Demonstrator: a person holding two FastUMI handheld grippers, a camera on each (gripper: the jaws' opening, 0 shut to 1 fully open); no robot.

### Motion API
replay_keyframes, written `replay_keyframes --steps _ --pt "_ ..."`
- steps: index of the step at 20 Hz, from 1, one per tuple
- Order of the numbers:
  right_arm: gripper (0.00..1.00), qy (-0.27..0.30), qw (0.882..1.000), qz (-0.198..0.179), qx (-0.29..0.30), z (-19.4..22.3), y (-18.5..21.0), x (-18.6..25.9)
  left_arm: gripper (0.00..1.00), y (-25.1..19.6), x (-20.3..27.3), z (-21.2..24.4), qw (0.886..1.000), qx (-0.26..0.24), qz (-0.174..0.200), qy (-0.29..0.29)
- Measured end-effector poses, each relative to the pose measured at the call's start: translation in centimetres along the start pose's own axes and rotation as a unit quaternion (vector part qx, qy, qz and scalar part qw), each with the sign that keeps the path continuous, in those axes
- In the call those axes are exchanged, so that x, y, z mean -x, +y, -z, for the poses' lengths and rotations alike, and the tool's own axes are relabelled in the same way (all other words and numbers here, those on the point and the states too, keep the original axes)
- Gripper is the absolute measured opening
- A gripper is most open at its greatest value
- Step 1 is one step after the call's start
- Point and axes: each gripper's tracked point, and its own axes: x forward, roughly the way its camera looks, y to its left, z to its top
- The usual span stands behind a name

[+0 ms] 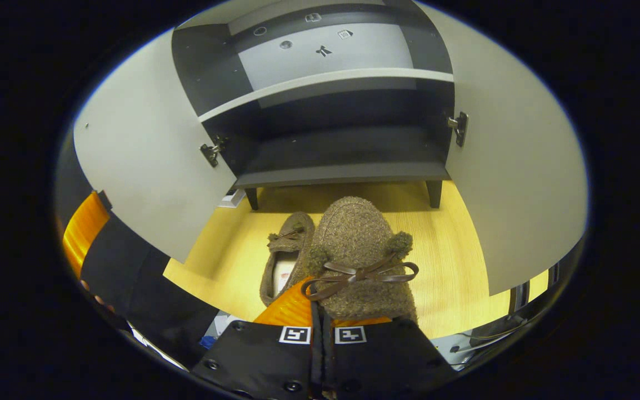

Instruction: Grab one shoe with the right hand and put it into the shoe cabinet, grab the other shoe with the left hand and put it into the shoe cabinet; then close the right door with the right hand and the left door with the left hand.

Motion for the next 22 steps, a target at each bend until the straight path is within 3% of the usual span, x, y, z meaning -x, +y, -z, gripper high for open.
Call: replay_keyframes --steps 8,22 --pt "0.02 -0.051 0.999 0.001 -0.007 -5.3 0.0 3.7 0.91 -0.1 0.2 -0.9 1.0 -0.004 0.003 -0.014" --pt "0.02 -0.18 0.983 0.003 0.045 -22.3 0.2 7.4 0.9 1.0 -1.3 -4.2 1.0 0.008 0.005 -0.027"
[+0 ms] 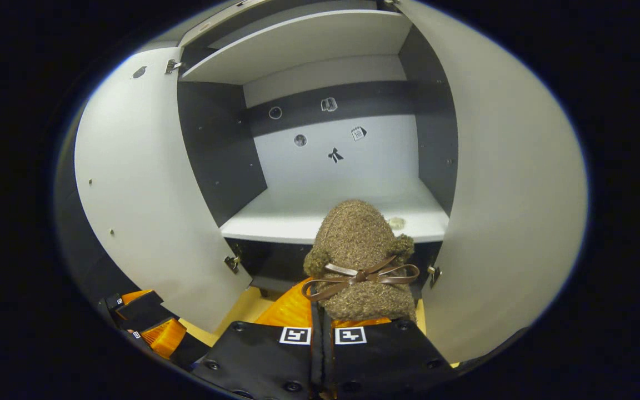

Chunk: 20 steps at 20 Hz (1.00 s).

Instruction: Grab one shoe with the right hand and put it into the shoe cabinet, grab the other shoe with the left hand and put it into the shoe cabinet; then close the right door with the right hand and the left door with the left hand.

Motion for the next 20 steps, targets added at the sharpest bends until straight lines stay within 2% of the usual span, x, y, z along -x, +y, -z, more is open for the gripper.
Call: replay_keyframes --steps 5,11,17,20 --pt "0.02 -0.026 1.0 0.001 0.002 -5.7 -0.2 -3.7 0.9 0.3 -2.6 -1.2 1.0 0.015 -0.005 -0.003" --pt "0.01 -0.06 0.998 0.005 0.001 -11.7 -1.5 -8.5 0.91 0.6 -5.8 -4.3 1.0 0.0 -0.007 -0.022" --pt "0.01 -0.079 0.997 0.016 -0.003 -15.5 -4.0 -12.7 0.9 0.6 -7.7 -6.2 0.999 -0.003 -0.022 -0.027" --pt "0.01 -0.08 0.997 0.02 -0.003 -16.1 -4.9 -14.9 0.91 0.8 -8.5 -6.4 0.999 -0.005 -0.038 -0.025"
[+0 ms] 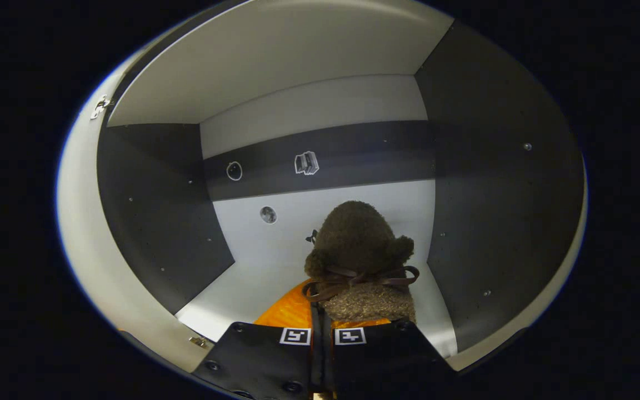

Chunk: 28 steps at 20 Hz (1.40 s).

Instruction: Grab one shoe with the right hand and put it into the shoe cabinet, grab the other shoe with the left hand and put it into the shoe cabinet; then close the right door with the right hand and the left door with the left hand.

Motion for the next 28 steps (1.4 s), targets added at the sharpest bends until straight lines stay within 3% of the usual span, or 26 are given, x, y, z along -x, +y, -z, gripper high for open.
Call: replay_keyframes --steps 7,9,10,12,13,18,19,20,21,22,25,27,28 --pt "0.02 0.003 1.0 0.001 0.021 1.2 -0.6 -5.0 0.96 0.1 0.2 0.1 0.999 -0.004 -0.032 0.011" --pt "0.02 0.004 0.999 -0.001 0.035 2.0 -0.3 -6.1 0.91 0.4 0.6 0.5 0.999 -0.003 -0.044 0.015" --pt "0.02 0.006 0.999 -0.001 0.041 2.6 -0.1 -6.6 0.98 0.6 0.7 0.6 0.999 -0.002 -0.05 0.017" --pt "0.02 0.003 0.999 -0.003 0.045 3.2 0.3 -7.3 0.98 0.9 0.6 0.9 0.998 0.011 -0.062 0.023" --pt "0.02 -0.001 0.999 0.0 0.045 3.2 0.4 -7.5 0.9 1.1 0.5 1.0 0.997 0.02 -0.067 0.027" --pt "0.08 -0.003 0.999 -0.005 0.042 4.2 0.9 -8.0 0.9 1.4 0.6 1.5 0.995 0.037 -0.085 0.033" --pt "0.04 0.004 0.999 -0.005 0.041 4.6 0.9 -8.1 0.91 1.4 0.5 1.8 0.995 0.038 -0.086 0.038" --pt "0.13 0.013 0.999 0.0 0.04 5.2 0.6 -8.4 0.91 1.3 0.5 2.1 0.995 0.039 -0.087 0.041" --pt "0.16 0.027 0.999 -0.008 0.033 5.8 0.8 -8.5 0.91 1.2 0.4 2.2 0.994 0.04 -0.087 0.044" --pt "0.12 0.035 0.999 -0.021 0.022 6.1 1.4 -8.5 0.91 1.1 0.3 2.2 0.994 0.04 -0.087 0.045" --pt "0.22 0.045 0.998 -0.034 0.017 6.0 2.1 -8.0 0.91 0.8 0.1 2.4 0.994 0.036 -0.088 0.047" --pt "0.38 0.063 0.996 -0.049 0.026 6.6 2.8 -7.3 0.9 0.6 0.0 2.4 0.994 0.035 -0.089 0.048" --pt "0.4 0.069 0.995 -0.06 0.031 6.8 3.3 -7.0 0.9 0.5 0.0 2.6 0.994 0.034 -0.089 0.048"
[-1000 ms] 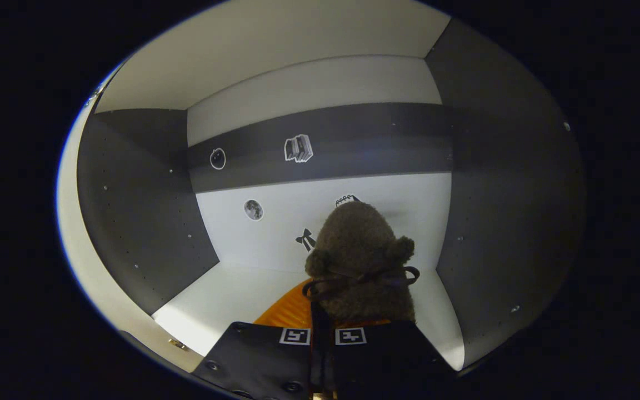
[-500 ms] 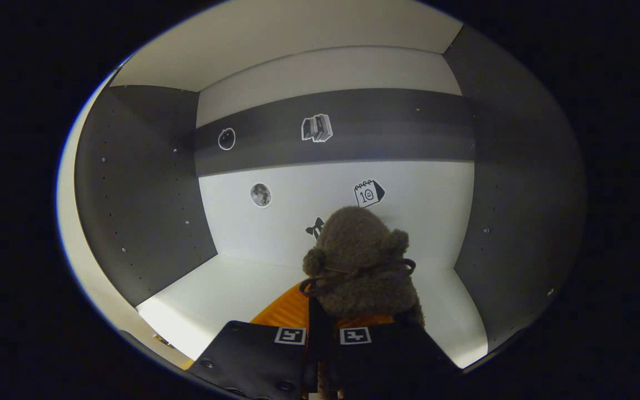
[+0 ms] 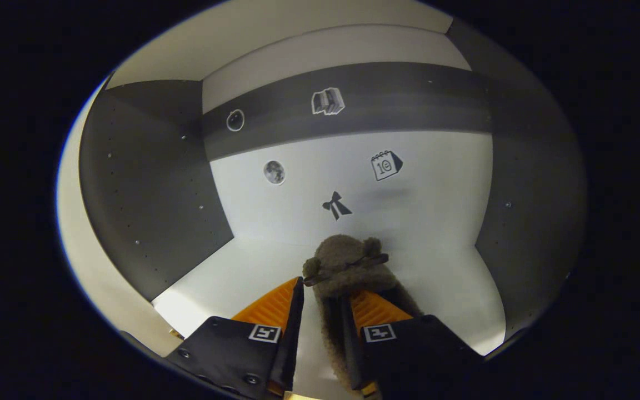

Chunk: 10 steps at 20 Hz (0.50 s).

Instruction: Grab one shoe with the right hand and put it into the shoe cabinet, grab the other shoe with the left hand and put it into the shoe cabinet; then close the right door with the right hand and the left door with the left hand.

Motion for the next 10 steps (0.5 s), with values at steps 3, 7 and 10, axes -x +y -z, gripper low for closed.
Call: replay_keyframes --steps 3,7,10 --pt "0.81 0.019 0.999 -0.032 0.011 0.2 2.4 0.8 0.9 -0.1 0.0 0.2 1.0 -0.006 0.0 0.0" --pt "0.98 0.045 0.997 -0.014 0.053 0.7 2.2 1.8 0.9 -0.3 0.2 0.7 1.0 0.002 0.017 0.002" --pt "0.94 0.074 0.995 -0.002 0.065 0.6 1.9 2.6 0.91 0.2 -0.1 1.1 0.999 0.009 0.037 0.007"
